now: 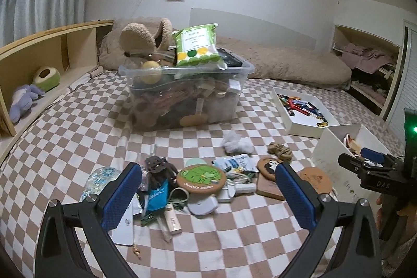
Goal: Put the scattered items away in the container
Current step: 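Move both tools back toward the remaining scattered items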
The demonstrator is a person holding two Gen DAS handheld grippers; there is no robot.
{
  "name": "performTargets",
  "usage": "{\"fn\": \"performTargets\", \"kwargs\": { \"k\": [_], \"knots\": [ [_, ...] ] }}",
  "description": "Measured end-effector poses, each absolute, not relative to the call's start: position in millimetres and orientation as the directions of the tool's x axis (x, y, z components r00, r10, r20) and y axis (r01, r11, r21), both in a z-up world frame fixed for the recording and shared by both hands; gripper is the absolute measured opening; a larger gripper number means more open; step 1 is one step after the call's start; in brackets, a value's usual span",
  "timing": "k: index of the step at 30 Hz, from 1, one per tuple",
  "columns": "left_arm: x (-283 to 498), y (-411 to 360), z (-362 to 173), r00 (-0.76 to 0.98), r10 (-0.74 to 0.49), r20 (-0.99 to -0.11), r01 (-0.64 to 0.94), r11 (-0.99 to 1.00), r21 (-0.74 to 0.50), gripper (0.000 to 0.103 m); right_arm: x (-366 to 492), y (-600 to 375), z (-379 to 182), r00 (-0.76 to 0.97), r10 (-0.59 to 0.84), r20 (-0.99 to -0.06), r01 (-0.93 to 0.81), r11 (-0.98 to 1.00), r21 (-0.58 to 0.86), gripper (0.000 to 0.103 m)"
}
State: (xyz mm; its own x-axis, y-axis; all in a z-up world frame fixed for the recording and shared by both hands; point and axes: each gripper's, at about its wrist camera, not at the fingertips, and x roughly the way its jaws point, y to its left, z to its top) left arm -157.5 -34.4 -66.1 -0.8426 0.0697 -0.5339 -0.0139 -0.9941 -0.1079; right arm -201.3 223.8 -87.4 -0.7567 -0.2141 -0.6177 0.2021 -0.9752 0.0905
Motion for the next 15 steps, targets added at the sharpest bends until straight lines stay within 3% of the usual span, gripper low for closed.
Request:
{"fn": "performTargets", "kwargs": {
  "k": [7, 15],
  "knots": [
    [-157.7, -51.2, -92.8, -0.826, 0.061, -0.560, 0.003, -0.994, -0.114, 0.103, -200.5, 218.4, -108.5, -0.779, -0.124, -0.614, 0.138, -0.990, 0.025, 0.103],
    [-159.7, -69.3, -128.3, -0.785, 0.012, -0.620, 0.067, -0.992, -0.105, 0.103, -199.9, 216.0, -129.2, -0.757, -0.126, -0.642, 0.150, -0.988, 0.017, 0.103]
  ]
}}
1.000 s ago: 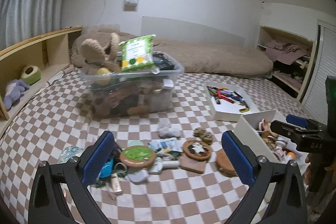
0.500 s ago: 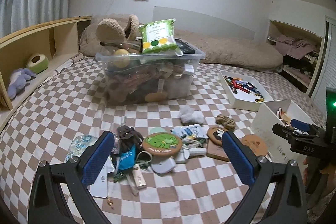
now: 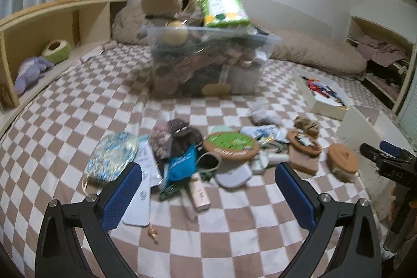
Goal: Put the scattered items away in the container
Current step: 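Move both tools back toward the remaining scattered items, then lower the left tool onto the white remote while the right tool approaches the round cork coaster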
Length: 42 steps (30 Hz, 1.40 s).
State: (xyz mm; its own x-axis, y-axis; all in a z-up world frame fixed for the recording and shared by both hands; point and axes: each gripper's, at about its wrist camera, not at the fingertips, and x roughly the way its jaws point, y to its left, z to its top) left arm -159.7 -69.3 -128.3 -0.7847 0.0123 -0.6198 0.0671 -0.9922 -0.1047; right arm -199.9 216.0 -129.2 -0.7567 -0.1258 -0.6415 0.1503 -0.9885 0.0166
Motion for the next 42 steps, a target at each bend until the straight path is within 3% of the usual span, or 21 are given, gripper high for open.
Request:
{"fn": "performTargets", "kwargs": {
  "k": [7, 13, 30, 35, 42],
  "knots": [
    [-163.1, -85.3, -153.8, -0.740, -0.032, -0.671, 0.133, -0.986, -0.099, 0.103, -205.6, 212.2, -151.4, -0.693, -0.152, -0.705, 0.174, -0.984, 0.041, 0.103],
    [-164.5, -95.4, -169.8, -0.691, -0.061, -0.721, 0.123, -0.992, -0.034, 0.103, -203.9, 212.3, -160.0, -0.677, -0.144, -0.722, 0.170, -0.985, 0.037, 0.103],
    [-176.9, -133.3, -197.1, -0.613, -0.108, -0.783, 0.210, -0.977, -0.030, 0.103, -203.3, 212.1, -184.8, -0.602, -0.195, -0.774, 0.214, -0.974, 0.079, 0.103],
    [-180.6, -137.4, -201.7, -0.606, -0.135, -0.784, 0.235, -0.972, -0.015, 0.103, -193.8, 204.0, -189.4, -0.639, -0.138, -0.757, 0.234, -0.972, -0.021, 0.103],
    [-189.0, -138.1, -214.2, -0.592, -0.166, -0.788, 0.260, -0.966, 0.007, 0.103, -195.1, 212.9, -185.3, -0.650, -0.119, -0.750, 0.204, -0.979, -0.021, 0.103]
  ]
}}
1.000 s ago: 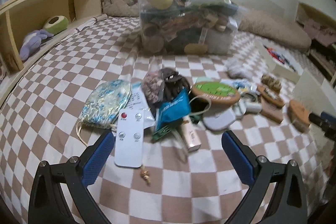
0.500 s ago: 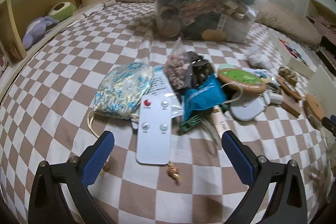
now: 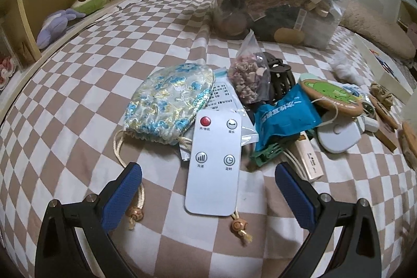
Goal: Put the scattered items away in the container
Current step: 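Lower the left tool onto the white remote while the right tool approaches the round cork coaster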
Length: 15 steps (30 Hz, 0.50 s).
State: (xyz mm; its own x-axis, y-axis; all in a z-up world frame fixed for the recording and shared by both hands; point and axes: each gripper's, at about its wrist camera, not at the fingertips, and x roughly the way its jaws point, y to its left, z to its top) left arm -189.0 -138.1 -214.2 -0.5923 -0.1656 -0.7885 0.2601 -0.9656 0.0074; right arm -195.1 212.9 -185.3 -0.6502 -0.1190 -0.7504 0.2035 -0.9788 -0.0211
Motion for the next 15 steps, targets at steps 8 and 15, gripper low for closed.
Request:
{"fn": "performTargets", "kwargs": {
  "k": [8, 15],
  "knots": [
    [-193.9, -138.2, -226.7, -0.561, -0.174, -0.809, 0.270, -0.963, 0.021, 0.103, -203.7, 225.8, -179.9, -0.672, -0.127, -0.729, 0.161, -0.987, 0.024, 0.103],
    [-192.9, -142.1, -227.8, -0.561, -0.162, -0.812, 0.281, -0.960, -0.003, 0.103, -212.2, 221.9, -187.7, -0.682, -0.042, -0.730, 0.105, -0.994, -0.042, 0.103]
  ]
}}
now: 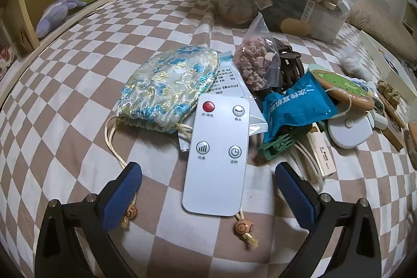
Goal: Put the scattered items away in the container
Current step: 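Lower the left tool onto the white remote while the right tool approaches the round cork coaster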
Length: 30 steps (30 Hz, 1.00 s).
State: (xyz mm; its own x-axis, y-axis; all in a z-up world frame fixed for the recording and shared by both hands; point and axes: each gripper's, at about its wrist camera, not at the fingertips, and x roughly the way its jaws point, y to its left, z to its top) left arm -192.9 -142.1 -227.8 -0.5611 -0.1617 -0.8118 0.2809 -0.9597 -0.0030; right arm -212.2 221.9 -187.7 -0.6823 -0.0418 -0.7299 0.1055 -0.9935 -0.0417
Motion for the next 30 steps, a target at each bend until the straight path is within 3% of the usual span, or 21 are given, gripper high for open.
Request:
{"fn": "performTargets", "kwargs": {
  "k": [16, 26, 30],
  "knots": [
    [-192.5, -144.6, -231.7, -0.541, -0.148, -0.828, 0.288, -0.957, -0.017, 0.103, -241.4, 221.3, -199.7, -0.657, -0.048, -0.752, 0.101, -0.995, -0.025, 0.103],
    [-188.6, -146.8, -228.7, -0.559, -0.118, -0.821, 0.285, -0.957, -0.056, 0.101, -261.0, 214.1, -210.5, -0.657, 0.035, -0.753, 0.047, -0.995, -0.088, 0.103],
    [-187.9, -145.0, -226.8, -0.564, -0.132, -0.815, 0.288, -0.957, -0.045, 0.088, -261.4, 216.9, -208.8, -0.659, 0.015, -0.752, 0.055, -0.996, -0.068, 0.102]
  ]
}}
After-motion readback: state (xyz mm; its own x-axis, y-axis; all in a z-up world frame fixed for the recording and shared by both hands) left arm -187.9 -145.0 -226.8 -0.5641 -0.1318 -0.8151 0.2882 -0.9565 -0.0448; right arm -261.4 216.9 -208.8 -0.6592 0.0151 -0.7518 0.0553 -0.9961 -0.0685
